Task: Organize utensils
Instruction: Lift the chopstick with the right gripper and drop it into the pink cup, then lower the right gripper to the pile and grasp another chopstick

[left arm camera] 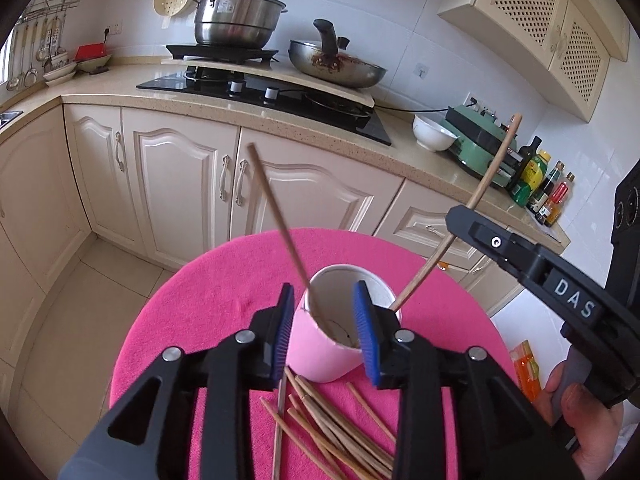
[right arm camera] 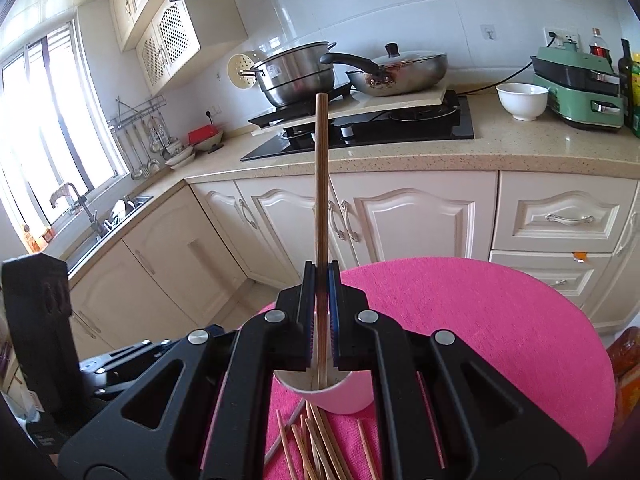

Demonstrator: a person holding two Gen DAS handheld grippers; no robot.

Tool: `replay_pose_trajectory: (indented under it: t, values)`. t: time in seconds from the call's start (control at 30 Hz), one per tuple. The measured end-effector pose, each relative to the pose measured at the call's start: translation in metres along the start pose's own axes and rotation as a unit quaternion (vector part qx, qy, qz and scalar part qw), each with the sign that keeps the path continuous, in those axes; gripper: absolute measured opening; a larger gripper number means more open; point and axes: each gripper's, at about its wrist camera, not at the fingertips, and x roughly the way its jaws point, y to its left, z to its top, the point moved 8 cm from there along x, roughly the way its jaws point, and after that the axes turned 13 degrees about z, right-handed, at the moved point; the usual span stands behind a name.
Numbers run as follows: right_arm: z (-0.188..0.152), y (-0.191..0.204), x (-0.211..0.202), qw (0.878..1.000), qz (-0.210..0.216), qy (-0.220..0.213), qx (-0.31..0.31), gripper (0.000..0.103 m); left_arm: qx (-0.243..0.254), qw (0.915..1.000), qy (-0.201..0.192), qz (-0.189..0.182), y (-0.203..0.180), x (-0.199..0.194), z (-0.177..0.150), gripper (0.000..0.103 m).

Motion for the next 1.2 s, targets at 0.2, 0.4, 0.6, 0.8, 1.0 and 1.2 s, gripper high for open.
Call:
replay_pose_trajectory:
  t: [0.2,0.4,0.6,0.8,1.0,1.2]
  values:
    - [-0.013,-0.003,-0.001,1.000,-0.023,0.006,0.003,0.007,-0.007,0.9995,0.021,0.020,0.021,-0.004,-0.013,0.032]
    - [-0.021,-0.006,-0.005,0.999,-0.032,0.010,0.019,0.011,-0.001,0.9982,0.050,0.032,0.034,-0.003,-0.033,0.033]
    - [-0.013,-0.004,-0.024,0.999,-0.046,-0.016,0.009,0.056,0.007,0.9941,0.100,0.041,0.044,0.005,-0.066,0.033]
    - [-0.016,-0.012,-0.052,0.997,-0.078,-0.022,-0.005,0.056,0.032,0.9844,0.168,0.043,0.041,0.025,-0.109,0.033]
    - [-0.061,-0.038,-0.045,0.992,-0.107,0.063,0.002,0.056,0.056,0.9725,0.221,0.048,0.038,0.042,-0.146,0.033]
    - [-0.115,-0.051,-0.023,0.981,-0.100,0.167,0.013,0.050,0.077,0.9652,0.240,0.070,0.032,0.056,-0.155,0.032]
